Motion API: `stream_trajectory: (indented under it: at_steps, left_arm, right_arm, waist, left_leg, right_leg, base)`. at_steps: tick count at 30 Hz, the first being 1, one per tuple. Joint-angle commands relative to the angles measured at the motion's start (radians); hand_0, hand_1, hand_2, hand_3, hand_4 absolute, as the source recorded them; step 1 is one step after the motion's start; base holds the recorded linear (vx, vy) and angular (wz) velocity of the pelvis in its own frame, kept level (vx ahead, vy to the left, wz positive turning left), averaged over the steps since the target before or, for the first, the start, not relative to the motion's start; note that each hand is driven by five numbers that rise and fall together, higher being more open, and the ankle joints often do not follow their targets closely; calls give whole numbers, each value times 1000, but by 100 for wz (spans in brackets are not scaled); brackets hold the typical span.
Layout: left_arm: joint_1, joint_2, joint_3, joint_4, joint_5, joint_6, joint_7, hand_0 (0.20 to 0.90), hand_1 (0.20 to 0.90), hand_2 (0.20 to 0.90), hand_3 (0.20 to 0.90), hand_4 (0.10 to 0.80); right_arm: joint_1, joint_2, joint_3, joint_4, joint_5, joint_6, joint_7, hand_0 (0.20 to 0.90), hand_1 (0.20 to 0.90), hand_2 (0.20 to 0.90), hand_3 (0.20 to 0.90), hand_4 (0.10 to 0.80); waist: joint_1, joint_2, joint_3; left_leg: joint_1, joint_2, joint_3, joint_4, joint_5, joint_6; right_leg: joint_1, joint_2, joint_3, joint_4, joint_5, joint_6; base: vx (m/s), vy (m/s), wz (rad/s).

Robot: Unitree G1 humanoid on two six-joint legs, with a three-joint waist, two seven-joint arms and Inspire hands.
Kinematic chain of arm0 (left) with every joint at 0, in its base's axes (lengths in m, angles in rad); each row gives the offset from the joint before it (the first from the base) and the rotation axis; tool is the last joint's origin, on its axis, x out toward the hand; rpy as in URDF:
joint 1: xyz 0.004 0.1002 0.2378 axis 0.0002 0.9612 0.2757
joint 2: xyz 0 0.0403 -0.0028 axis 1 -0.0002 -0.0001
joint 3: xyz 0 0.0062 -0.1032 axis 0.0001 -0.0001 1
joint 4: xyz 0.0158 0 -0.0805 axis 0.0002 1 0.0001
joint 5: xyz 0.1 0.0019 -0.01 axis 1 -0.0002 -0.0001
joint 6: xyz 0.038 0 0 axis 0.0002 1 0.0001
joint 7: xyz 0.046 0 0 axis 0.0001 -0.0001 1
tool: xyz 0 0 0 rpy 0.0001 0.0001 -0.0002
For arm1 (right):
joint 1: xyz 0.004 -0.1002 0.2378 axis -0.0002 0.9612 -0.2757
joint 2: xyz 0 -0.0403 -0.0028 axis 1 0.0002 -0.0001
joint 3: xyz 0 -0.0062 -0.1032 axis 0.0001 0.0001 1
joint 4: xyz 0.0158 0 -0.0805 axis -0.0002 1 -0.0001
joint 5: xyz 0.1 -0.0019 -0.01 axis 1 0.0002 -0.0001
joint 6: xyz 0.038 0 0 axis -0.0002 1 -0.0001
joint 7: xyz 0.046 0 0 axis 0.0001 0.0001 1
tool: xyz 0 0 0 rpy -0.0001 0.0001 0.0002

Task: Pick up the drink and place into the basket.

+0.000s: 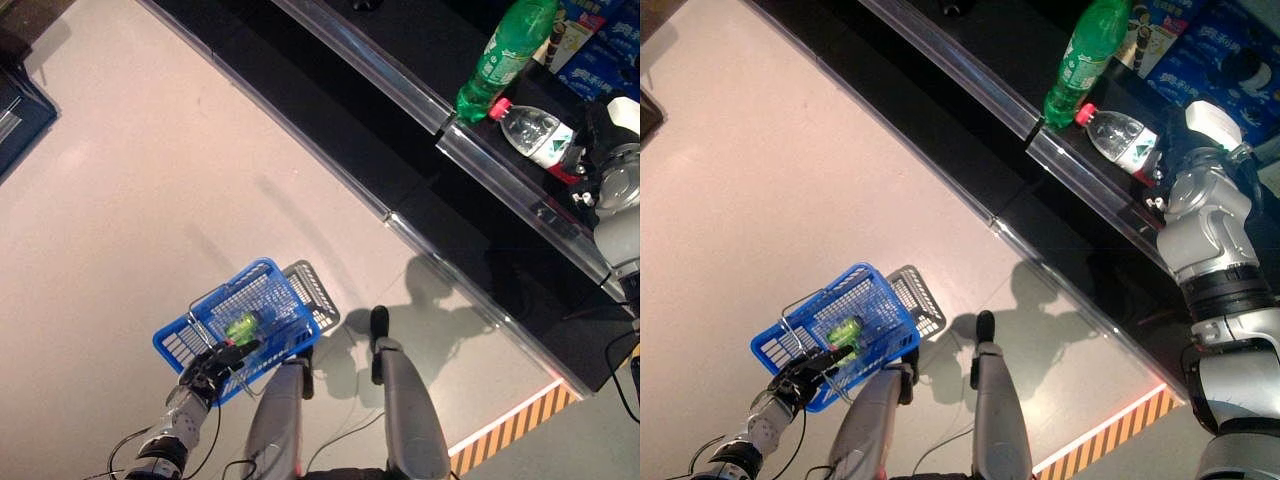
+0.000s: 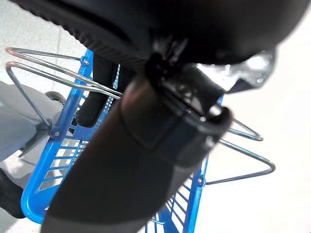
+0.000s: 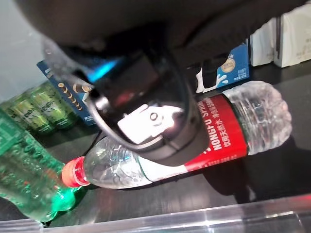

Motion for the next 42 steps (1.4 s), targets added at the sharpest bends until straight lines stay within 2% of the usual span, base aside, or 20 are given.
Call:
stream_trajectory:
  at_steps: [1,5,8,16,26,27,28,29,42]
  left_arm:
    - [84,6,-47,-46,-22,13,-21,300,300,300,200,100]
    - [80,12,-53,-51,-25,18,-17,300,300,300,200,100]
    - [79,16,-52,-52,-25,18,-19,300,300,300,200,100]
    - [77,21,-51,-45,-22,17,-26,300,300,300,200,100]
    - [72,26,-54,-45,-19,19,-26,300,300,300,200,100]
    - [72,28,-52,-43,-18,20,-29,300,300,300,200,100]
    - [73,26,-54,-43,-20,18,-28,300,300,300,200,100]
    - [73,26,-53,-43,-20,18,-28,300,300,300,200,100]
    - [74,30,-52,-51,-37,13,-30,300,300,300,200,100]
  right_arm:
    - [28,42,104,108,119,-32,84,900,900,900,900,800]
    - [43,50,104,114,175,-56,106,900,900,900,900,800]
    - [54,52,101,128,178,-77,90,900,900,900,900,800]
    - [34,43,121,154,168,-84,154,900,900,900,900,800]
    - [22,26,120,170,159,-86,116,900,900,900,900,800]
    - [15,22,125,180,154,-83,116,571,571,571,516,416]
    - [12,21,127,189,155,-86,105,371,371,371,282,182]
    - [12,21,127,189,156,-86,105,300,300,300,200,100]
    - [38,6,104,189,152,-52,52,300,300,300,200,100]
  waist:
    - [45,34,-9]
    - [49,32,-9]
    - [51,31,-11]
    - [55,30,-14]
    - [55,28,-12]
    - [55,29,-13]
    - [55,30,-11]
    - [55,30,-11]
    - [51,30,-12]
  left_leg:
    - [-46,-35,-19,-38,86,45]
    - [-44,-37,-22,-42,88,45]
    - [-43,-37,-22,-44,88,46]
    - [-44,-37,-25,-48,92,45]
    - [-46,-37,-26,-48,95,46]
    - [-47,-36,-26,-47,96,45]
    - [-48,-36,-27,-48,96,46]
    - [-48,-36,-27,-48,96,46]
    - [-45,-37,-21,-42,89,48]
  right_leg:
    - [25,56,-30,71,-103,-80]
    - [27,55,-34,68,-101,-78]
    - [30,54,-38,63,-99,-76]
    - [30,55,-38,61,-97,-74]
    - [29,56,-38,58,-91,-72]
    - [27,56,-38,60,-92,-72]
    - [27,56,-37,60,-91,-72]
    - [27,56,-37,60,-91,-72]
    - [27,56,-40,71,-100,-76]
  base:
    - [-2,3,11]
    - [0,0,1]
    - [0,0,0]
    - [-2,-1,1]
    - [0,0,0]
    - [0,0,0]
    - [0,0,0]
    - [0,0,0]
    - [0,0,0]
